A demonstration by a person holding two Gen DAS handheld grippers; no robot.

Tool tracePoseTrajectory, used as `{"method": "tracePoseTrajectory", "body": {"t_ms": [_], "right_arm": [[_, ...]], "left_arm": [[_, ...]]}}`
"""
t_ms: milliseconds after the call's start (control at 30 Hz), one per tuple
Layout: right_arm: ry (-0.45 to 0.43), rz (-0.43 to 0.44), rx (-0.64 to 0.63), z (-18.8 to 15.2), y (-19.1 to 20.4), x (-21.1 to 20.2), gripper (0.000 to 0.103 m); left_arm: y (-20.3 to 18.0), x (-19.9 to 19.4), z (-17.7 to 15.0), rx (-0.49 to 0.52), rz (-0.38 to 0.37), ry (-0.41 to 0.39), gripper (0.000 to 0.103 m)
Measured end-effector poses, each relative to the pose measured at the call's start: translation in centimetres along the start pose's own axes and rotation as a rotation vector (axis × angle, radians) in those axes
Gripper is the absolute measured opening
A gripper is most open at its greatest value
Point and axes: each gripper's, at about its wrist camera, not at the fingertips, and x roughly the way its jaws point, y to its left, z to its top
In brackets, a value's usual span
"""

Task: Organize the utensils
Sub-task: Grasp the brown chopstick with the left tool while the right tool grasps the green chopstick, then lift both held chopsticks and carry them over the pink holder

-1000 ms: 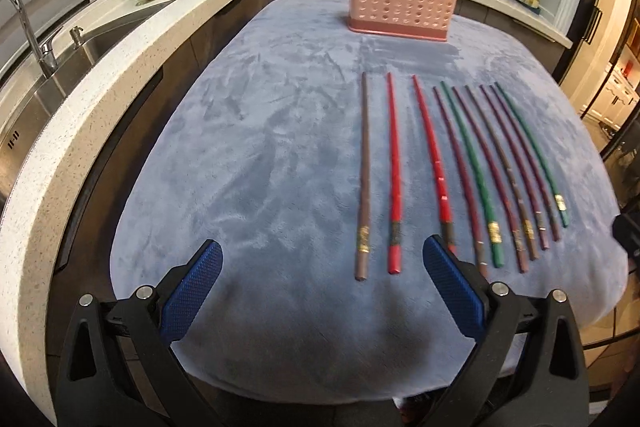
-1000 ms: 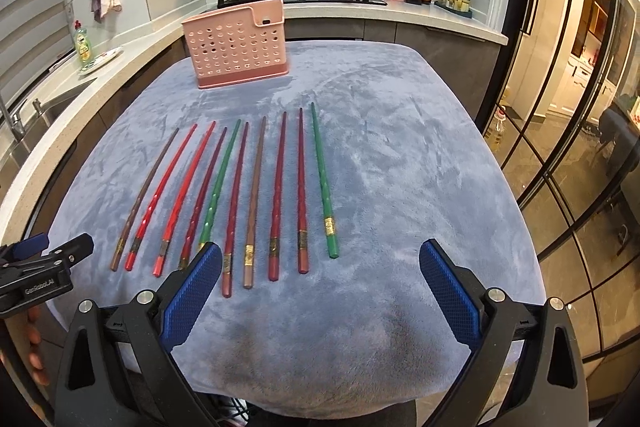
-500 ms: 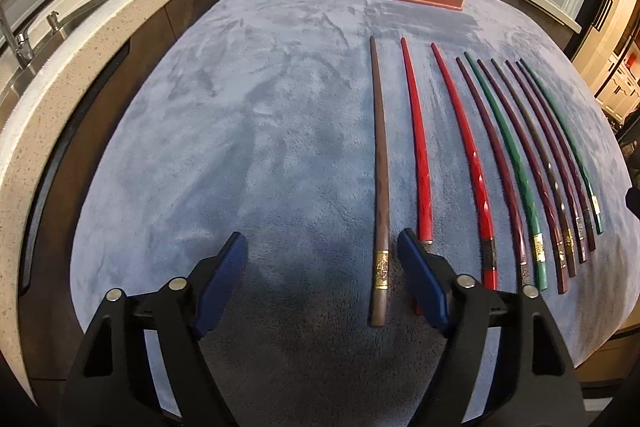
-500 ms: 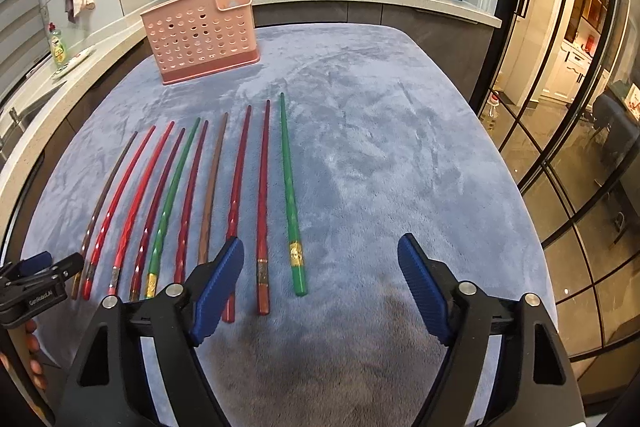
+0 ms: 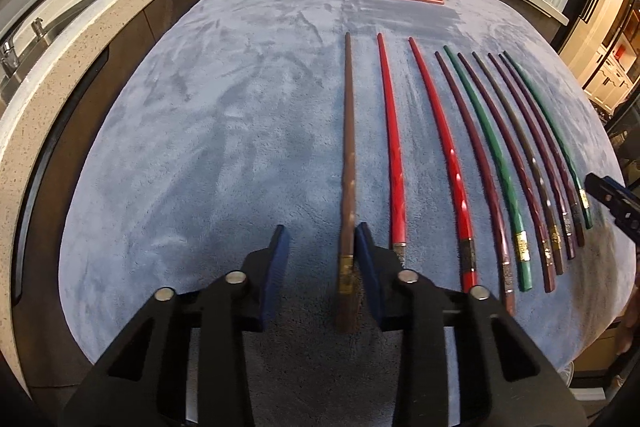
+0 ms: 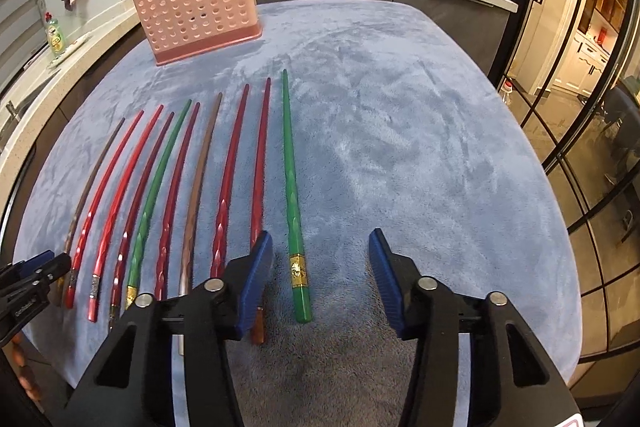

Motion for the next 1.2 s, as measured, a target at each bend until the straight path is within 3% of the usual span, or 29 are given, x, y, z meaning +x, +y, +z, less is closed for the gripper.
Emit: {"method": "tracePoseTrajectory", "body": {"t_ms": [67,233,333,400,767,1200], "right_arm": [[0.015,0.003,0.002,-0.2,-0.1,0.6,0.033],[0.022,0.022,-0.013,-0.6,0.1,1.2,0.025],[0.02,0.035,-0.018,-0.7,0.1,1.3,0.019],[0.021,0.045,-0.018,-0.6,0.1,1.3,0.008],[-0.048,0.081,0.003,1.2,-0.3,-2.6,0.007],[-0.259,0.122,0.034,9.4,-1.1,-9.7,0.007]], "left_arm": [[-0.1,0.0,0.0,0.0,-0.025,0.007,0.018],[-0.2,0.0,0.1,0.001,-0.051,0.015,0.008],[-0.2,0.0,0.3,0.002,-0.065,0.021,0.008],[-0.3,-0.1,0.4,0.003,-0.072,0.022,0.007],[0.6,-4.3,2.2,-0.022,-0.096,-0.054,0.007],[2.4,-10.6,9.4,-0.067,-0.107,-0.237,0.007]]}}
